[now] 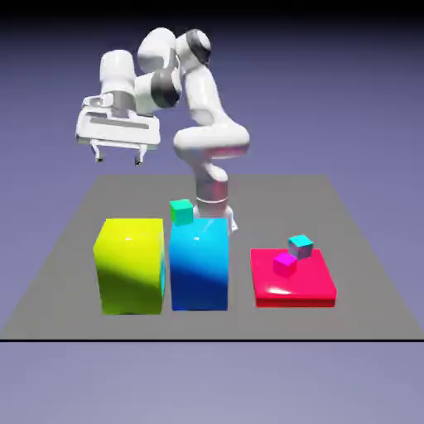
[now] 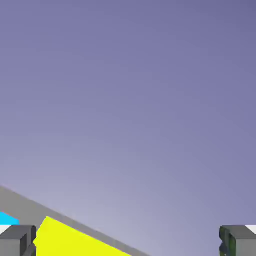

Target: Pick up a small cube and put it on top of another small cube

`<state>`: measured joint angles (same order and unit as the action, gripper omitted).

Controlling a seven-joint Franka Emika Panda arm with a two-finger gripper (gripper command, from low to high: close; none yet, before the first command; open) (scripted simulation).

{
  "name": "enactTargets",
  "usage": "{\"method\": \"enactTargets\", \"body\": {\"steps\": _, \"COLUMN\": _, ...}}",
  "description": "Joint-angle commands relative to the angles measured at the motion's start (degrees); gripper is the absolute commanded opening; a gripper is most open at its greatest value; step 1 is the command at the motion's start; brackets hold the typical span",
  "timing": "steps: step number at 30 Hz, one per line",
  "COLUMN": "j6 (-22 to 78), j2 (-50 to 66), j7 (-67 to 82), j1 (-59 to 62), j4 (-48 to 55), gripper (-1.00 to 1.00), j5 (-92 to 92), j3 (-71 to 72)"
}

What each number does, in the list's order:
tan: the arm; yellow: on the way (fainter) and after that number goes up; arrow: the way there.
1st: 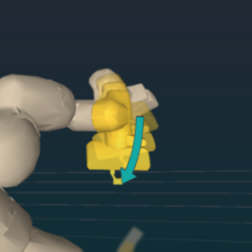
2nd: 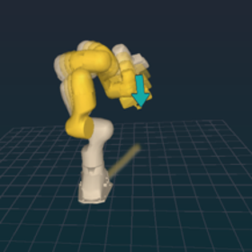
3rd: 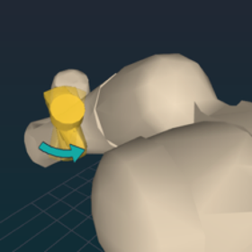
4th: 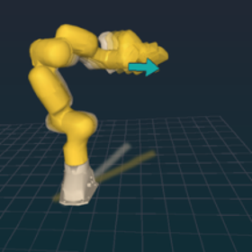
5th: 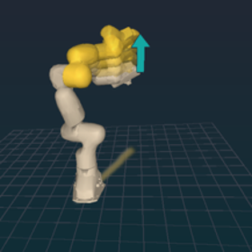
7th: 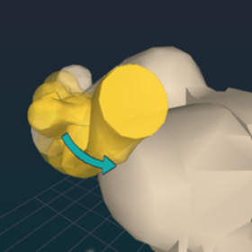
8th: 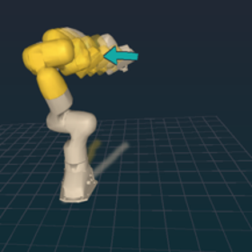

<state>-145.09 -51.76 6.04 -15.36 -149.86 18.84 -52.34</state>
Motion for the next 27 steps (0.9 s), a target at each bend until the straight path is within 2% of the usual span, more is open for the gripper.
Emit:
{"method": "enactTargets", "body": {"steps": 1, "j6": 1.15, "j2": -0.76, "j7": 1.93, "j1": -0.58, "j4": 0.44, "gripper": 0.00, "j5": 0.75, "j3": -2.08}}
{"method": "enactTargets", "body": {"steps": 27, "j6": 30.98, "j2": -20.45, "j7": 51.94, "j1": -15.71, "j4": 11.93, "gripper": 0.00, "j5": 20.18, "j3": -56.06}}
